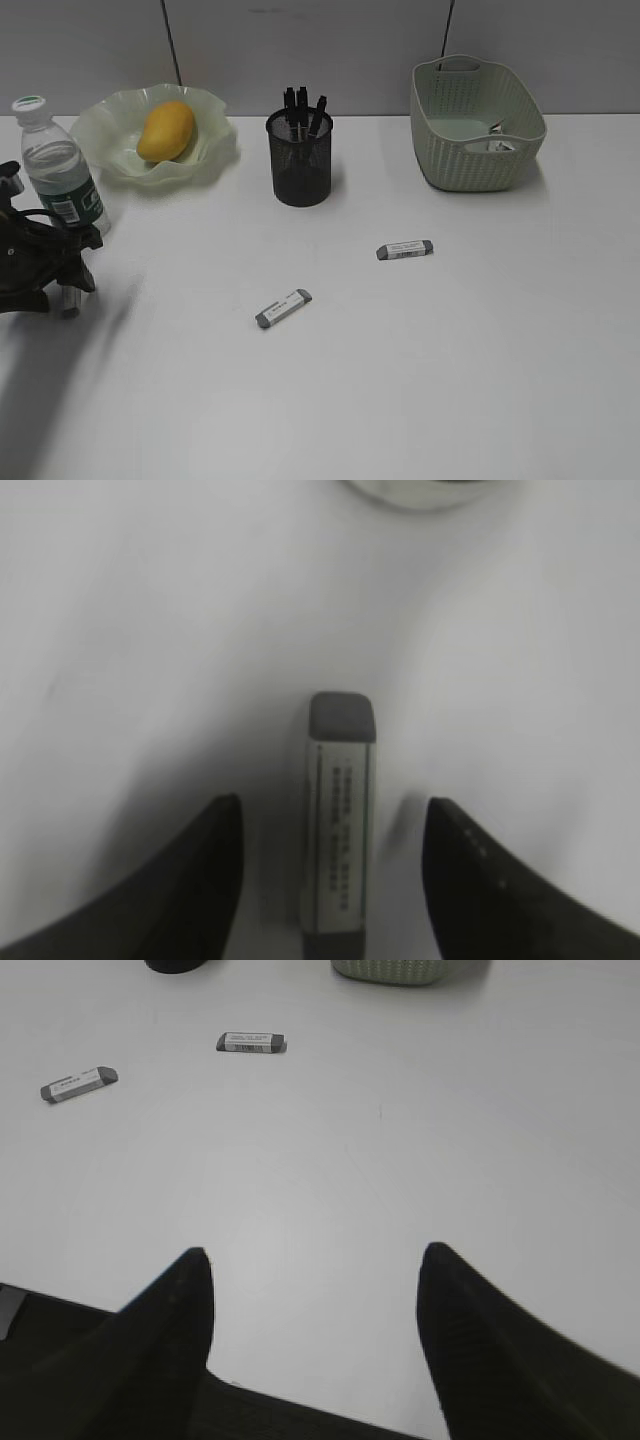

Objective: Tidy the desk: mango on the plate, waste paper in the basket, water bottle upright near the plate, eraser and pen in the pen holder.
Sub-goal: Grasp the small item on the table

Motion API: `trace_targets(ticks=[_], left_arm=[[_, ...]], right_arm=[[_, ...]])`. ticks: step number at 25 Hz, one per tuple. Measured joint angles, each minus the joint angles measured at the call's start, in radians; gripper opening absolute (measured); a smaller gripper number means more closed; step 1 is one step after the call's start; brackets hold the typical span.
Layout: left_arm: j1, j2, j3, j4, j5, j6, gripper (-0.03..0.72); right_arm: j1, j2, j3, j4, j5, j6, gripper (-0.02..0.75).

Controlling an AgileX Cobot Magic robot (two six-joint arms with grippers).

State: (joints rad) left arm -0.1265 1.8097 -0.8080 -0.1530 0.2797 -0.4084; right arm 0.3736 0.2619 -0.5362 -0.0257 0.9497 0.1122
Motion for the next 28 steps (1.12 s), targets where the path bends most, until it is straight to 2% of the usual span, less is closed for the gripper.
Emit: trace_targets(ticks=[4,11,18,28], left_arm=[[0.000,0.018,-0.010,0.001,-0.025,-0.003,0.428],[0.000,0.034,-0.013,0.004,-0.053,-0.003,0.252],[0.000,0.036,-0.019,0.016,-0.037,-0.004,0.167],[-0.018,0.010,-0.017,0.039,0.041,-0.006,0.154]], right_arm=[[0.000,0.000,0.000,0.000,-0.001,0.000,0.507],[0.000,0.000,0.000,-0.001,-0.001,0.000,0.507],[0.000,0.000,0.000,-0.001,-0.001,0.000,0.507],[0.000,0.000,0.000,-0.001,-0.003,0.000,0.507]])
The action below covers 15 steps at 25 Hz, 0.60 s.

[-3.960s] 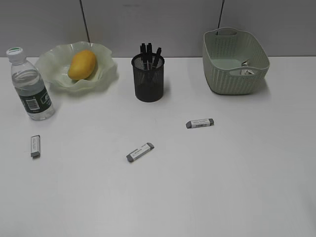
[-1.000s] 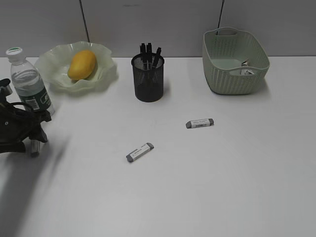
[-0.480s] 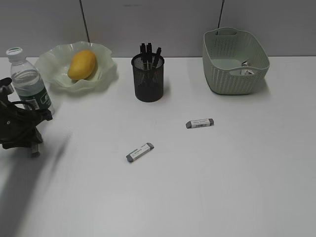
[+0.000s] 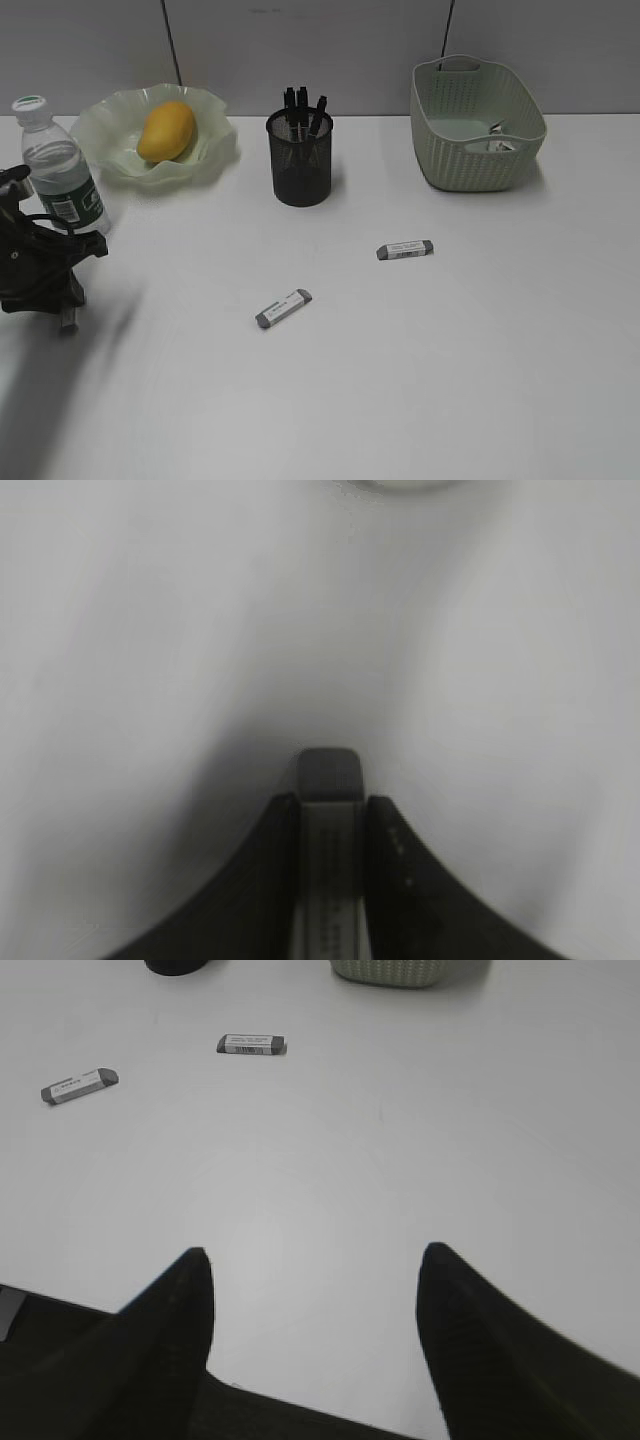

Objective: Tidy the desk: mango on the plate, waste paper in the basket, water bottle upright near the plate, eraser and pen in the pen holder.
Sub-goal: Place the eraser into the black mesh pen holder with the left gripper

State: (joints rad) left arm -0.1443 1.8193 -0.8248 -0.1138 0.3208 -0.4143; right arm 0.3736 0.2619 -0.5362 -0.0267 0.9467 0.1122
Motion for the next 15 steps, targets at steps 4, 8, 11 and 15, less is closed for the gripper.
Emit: trace_targets(ticks=[4,8,11,15], left_arm=[[-0.055,-0.047,0.010,0.001,0.043,-0.001,0.151],[-0.114,-0.107,-0.024,0.001,0.047,-0.001,0.151],[-0.150,-0.129,-0.086,0.001,0.043,-0.001,0.151],[-0.194,-0.134,-0.209,0.001,-0.015,-0.001,0.151]], right_arm=[[0.000,0.000,0.000,0.000,-0.001,0.000,0.507],[0.000,0.000,0.000,0.000,-0.002,0.000,0.507],[0.000,0.000,0.000,0.000,-0.003,0.001,0.507],[0.000,0.000,0.000,-0.003,-0.005,0.001,0.506]])
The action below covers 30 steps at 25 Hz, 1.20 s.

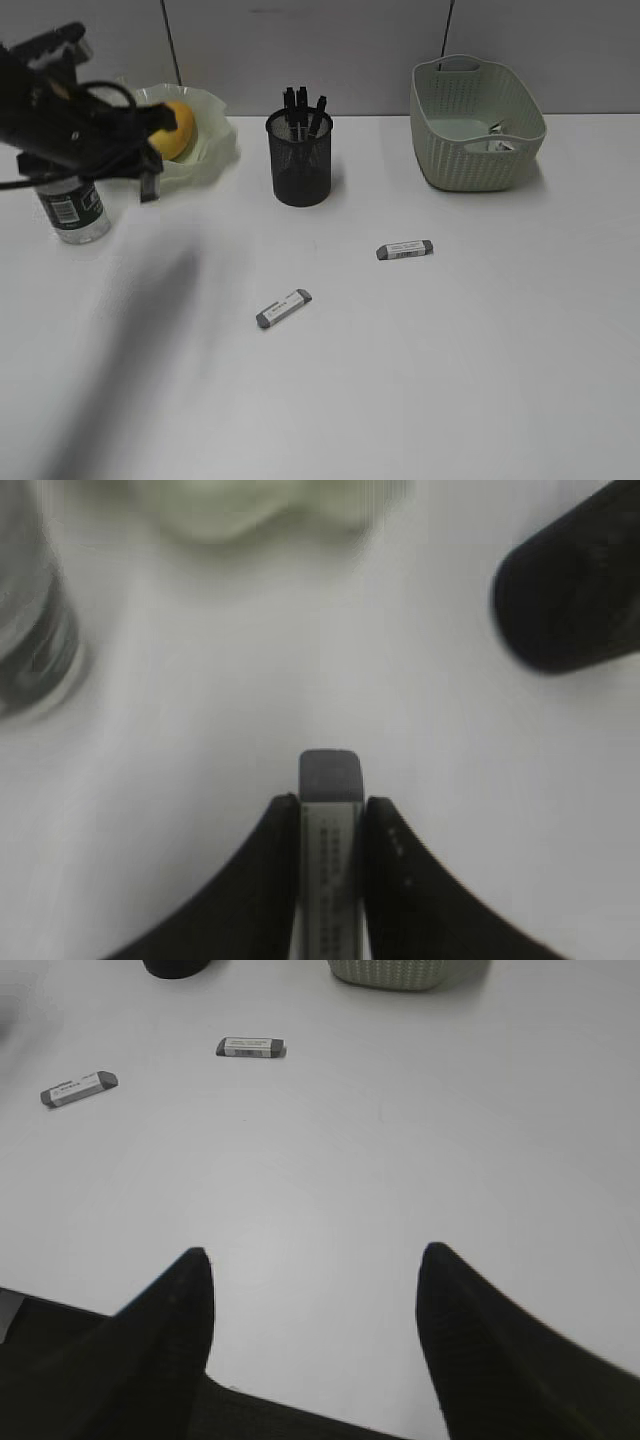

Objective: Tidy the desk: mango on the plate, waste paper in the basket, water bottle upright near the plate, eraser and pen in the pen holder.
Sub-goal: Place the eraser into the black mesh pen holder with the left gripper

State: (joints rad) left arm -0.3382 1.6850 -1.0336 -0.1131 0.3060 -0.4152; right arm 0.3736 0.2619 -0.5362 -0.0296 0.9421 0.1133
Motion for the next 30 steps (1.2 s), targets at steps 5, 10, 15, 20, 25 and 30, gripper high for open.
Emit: trace_targets(ticks=[5,10,15,20,25,30], left_arm=[[-0.034,0.006,-0.147,0.000,-0.153,0.000,0.151],[-0.058,0.062,-0.214,-0.008,-0.340,0.000,0.151],[-0.099,0.153,-0.225,-0.005,-0.491,0.000,0.151],[-0.142,0.235,-0.226,0.015,-0.639,0.000,0.151],[-0.159,0.318,-0.266,0.040,-0.694,0.000,0.151],[-0.160,0.409,-0.368,0.128,-0.687,-0.003,0.151]], right_arm=[[0.000,0.000,0.000,-0.001,-0.001,-0.001,0.506],[0.000,0.000,0.000,-0.003,-0.004,-0.001,0.506],[0.000,0.000,0.001,-0.003,-0.005,-0.001,0.506],[0.000,0.000,0.001,-0.003,-0.005,-0.001,0.506],[0.000,0.000,0.001,-0.003,-0.006,-0.001,0.506],[0.000,0.000,0.001,-0.003,-0.006,-0.001,0.506]])
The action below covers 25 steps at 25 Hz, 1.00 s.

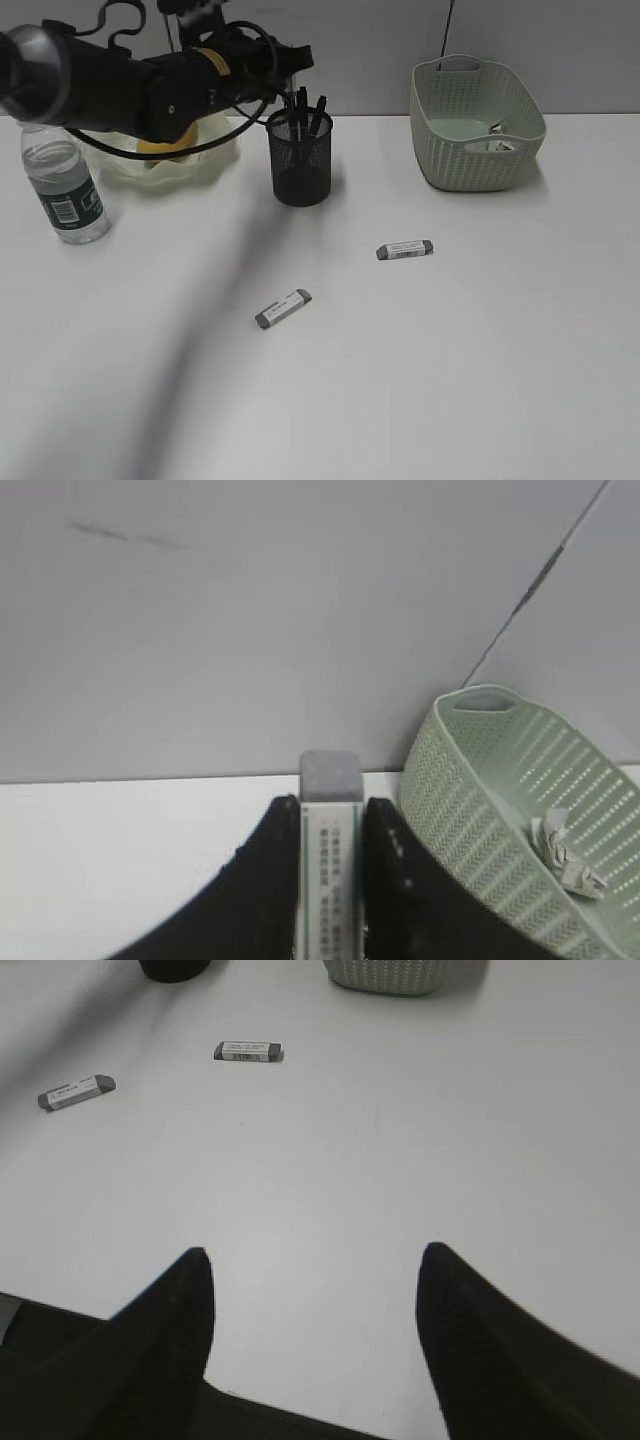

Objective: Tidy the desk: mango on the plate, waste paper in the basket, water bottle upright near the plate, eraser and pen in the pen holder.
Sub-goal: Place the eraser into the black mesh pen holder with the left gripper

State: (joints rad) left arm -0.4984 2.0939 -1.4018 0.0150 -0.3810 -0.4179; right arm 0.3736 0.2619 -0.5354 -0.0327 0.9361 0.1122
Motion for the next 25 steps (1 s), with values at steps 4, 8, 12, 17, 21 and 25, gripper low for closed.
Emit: trace_targets(ticks=[4,8,12,17,21,25], left_arm=[[0.000,0.054,-0.052,0.077,0.024,0.000,0.151],[0.000,0.072,-0.055,0.099,0.077,0.000,0.176],[0.000,0.073,-0.055,0.106,0.118,0.000,0.308],[0.000,0.073,-0.056,0.107,0.109,0.000,0.402],[0.000,0.044,-0.056,0.109,0.135,0.000,0.413],[-0.001,-0.056,-0.056,0.141,0.280,0.000,0.426]], right_arm=[[0.000,0.000,0.000,0.000,0.000,0.000,0.506],[0.000,0.000,0.000,0.000,-0.001,0.000,0.505],[0.000,0.000,0.000,0.000,-0.001,0.000,0.505],[0.000,0.000,0.000,0.000,-0.001,0.000,0.505],[0.000,0.000,0.000,-0.001,-0.001,0.000,0.505],[0.000,0.000,0.000,-0.001,-0.001,0.000,0.505]])
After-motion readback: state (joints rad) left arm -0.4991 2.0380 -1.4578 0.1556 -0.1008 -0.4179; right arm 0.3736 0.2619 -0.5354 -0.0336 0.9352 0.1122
